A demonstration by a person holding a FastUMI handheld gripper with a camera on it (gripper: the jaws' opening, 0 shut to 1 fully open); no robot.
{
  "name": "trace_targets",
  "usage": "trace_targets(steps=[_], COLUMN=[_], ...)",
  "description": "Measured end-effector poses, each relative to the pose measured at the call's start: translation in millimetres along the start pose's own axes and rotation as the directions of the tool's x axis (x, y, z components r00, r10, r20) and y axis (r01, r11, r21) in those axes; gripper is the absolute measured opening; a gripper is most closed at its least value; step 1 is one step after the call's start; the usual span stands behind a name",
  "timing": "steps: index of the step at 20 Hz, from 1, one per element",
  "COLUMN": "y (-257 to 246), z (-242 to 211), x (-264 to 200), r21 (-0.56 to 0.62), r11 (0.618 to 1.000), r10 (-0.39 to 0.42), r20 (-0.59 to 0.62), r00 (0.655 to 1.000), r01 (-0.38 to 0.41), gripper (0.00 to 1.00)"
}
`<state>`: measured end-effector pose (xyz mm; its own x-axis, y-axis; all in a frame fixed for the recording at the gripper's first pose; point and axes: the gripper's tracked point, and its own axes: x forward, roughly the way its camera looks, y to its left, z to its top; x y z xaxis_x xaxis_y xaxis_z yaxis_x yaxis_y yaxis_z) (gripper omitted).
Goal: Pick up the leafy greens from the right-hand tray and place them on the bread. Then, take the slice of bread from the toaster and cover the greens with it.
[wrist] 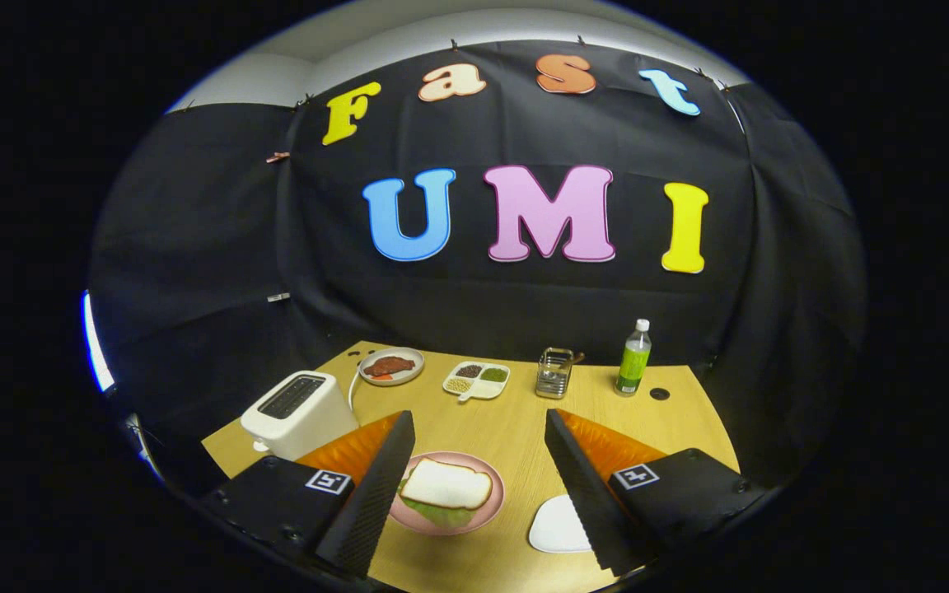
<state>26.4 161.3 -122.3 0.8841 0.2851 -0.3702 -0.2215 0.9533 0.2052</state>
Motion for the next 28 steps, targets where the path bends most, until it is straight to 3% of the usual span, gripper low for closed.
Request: trace_targets(steps=[10,14,28], y=[10,6,-29], z=[62,54,51], x=[-63,-61,-62], r21=[-0.210,-0.188,-0.115], r11=[0.978,0.981,0.993], r10=[0.071,0.090,0.029], r20=[0.223,0.204,0.199], r00=[0.972,0.975,0.980], r01=[-0.023,-0.051,-0.006], gripper=[0.98,0.98,0.98])
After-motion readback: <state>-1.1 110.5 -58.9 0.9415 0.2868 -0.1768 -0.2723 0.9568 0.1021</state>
